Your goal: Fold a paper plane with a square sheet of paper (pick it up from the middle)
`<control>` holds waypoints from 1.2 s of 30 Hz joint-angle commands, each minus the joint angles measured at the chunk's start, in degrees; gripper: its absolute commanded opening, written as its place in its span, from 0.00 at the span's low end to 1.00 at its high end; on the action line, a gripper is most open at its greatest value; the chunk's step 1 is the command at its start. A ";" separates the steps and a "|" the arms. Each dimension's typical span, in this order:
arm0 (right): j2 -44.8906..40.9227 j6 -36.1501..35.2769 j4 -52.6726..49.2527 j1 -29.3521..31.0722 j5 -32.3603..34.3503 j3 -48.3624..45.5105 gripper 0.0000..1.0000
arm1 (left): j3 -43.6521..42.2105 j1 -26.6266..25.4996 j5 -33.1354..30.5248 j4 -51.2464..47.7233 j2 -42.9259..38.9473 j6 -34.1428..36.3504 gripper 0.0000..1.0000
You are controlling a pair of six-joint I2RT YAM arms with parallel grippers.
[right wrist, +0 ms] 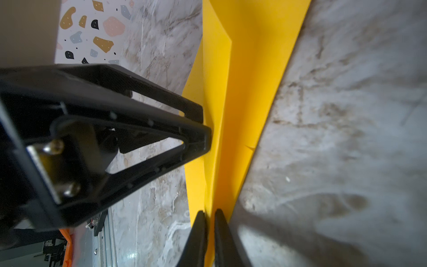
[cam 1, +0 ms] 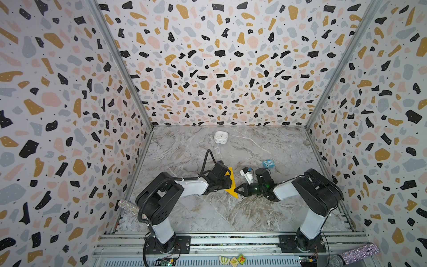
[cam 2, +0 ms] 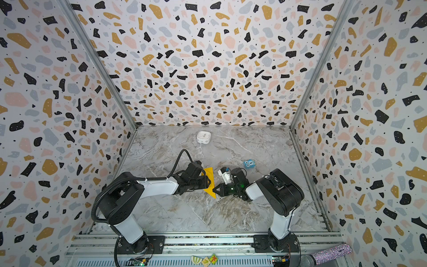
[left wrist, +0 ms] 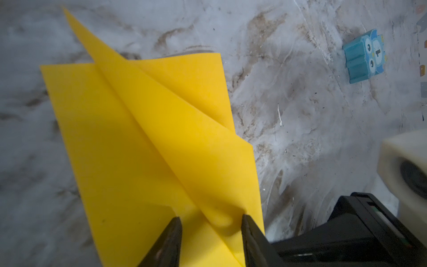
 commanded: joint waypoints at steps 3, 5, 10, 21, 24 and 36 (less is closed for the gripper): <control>1.14 0.60 -3.10 -0.56 0.84 0.84 0.10 | -1.85 0.27 -2.21 -10.69 4.07 0.63 0.46; 1.27 0.86 -3.09 -0.68 0.75 0.70 0.10 | -1.42 0.33 -1.59 -10.47 3.71 0.75 0.47; 1.61 0.96 -3.12 -0.75 0.19 0.62 0.10 | 1.38 0.29 0.31 -10.23 1.16 1.76 0.47; -2.27 0.79 -5.36 -1.32 -5.45 1.84 0.17 | 2.68 0.29 1.07 -10.79 2.45 2.67 0.47; -3.23 0.61 -6.87 -1.33 -5.91 2.02 0.19 | 2.59 0.29 0.19 -11.99 3.28 2.84 0.48; -3.35 -0.41 -10.87 -0.98 -5.93 1.83 0.12 | 1.17 0.16 -2.36 -13.97 5.05 3.50 0.49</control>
